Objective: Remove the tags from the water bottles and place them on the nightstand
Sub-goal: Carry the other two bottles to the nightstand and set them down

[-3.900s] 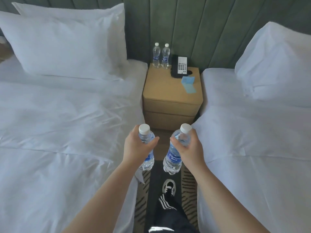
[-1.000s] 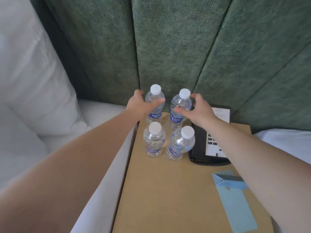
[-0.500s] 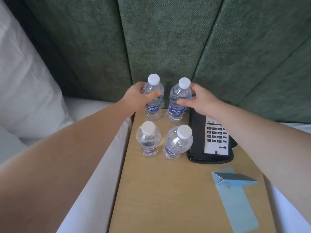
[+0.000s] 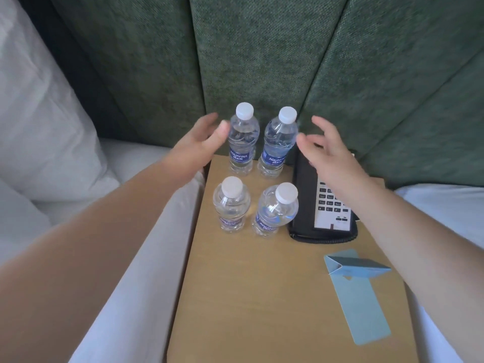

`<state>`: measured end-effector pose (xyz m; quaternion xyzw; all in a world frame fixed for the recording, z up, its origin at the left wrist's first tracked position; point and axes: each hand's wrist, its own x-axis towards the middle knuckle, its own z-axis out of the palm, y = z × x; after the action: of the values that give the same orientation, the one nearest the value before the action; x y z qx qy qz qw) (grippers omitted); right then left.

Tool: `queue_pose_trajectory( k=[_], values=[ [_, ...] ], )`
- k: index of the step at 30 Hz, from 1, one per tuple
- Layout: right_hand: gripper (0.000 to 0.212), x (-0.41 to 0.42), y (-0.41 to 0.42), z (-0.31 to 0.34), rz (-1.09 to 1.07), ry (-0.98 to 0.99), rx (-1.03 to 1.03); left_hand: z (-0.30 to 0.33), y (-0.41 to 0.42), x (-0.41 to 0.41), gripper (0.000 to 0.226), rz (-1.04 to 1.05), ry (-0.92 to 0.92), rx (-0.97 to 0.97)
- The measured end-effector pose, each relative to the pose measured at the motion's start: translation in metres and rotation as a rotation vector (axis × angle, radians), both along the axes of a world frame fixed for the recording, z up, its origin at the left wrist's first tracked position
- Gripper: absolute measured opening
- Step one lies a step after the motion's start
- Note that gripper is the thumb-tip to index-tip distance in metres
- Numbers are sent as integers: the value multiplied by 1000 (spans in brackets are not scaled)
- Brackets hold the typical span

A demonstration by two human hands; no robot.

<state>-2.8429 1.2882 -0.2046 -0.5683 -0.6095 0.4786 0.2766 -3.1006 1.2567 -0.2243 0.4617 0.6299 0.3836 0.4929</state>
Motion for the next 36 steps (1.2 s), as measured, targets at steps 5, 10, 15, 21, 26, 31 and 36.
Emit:
queue_pose_trajectory(
  k=[5, 10, 15, 21, 26, 31, 36],
  values=[
    [91, 17, -69, -2, 211, -1, -50, 12, -77, 6, 102, -186, 23, -27],
    [108, -2, -88, -21, 101, -121, -1, -11, -89, 46, 80, 13, 271, 28],
    [68, -7, -90, -34, 18, -156, 105, -22, -85, 46, 56, 105, 282, 2],
    [50, 0, -87, -37, 67, -72, 124, -23, -70, 41, 53, 94, 258, 15],
    [48, 4, -66, -32, 120, -104, 111, -19, -48, 38, 53, 91, 240, 12],
    [45, 4, -41, -28, 160, -168, 122, -17, -30, 42, 53, 104, 192, 8],
    [43, -2, -20, -26, 158, -206, 132, -18, -23, 49, 52, 126, 172, 24]
  ],
)
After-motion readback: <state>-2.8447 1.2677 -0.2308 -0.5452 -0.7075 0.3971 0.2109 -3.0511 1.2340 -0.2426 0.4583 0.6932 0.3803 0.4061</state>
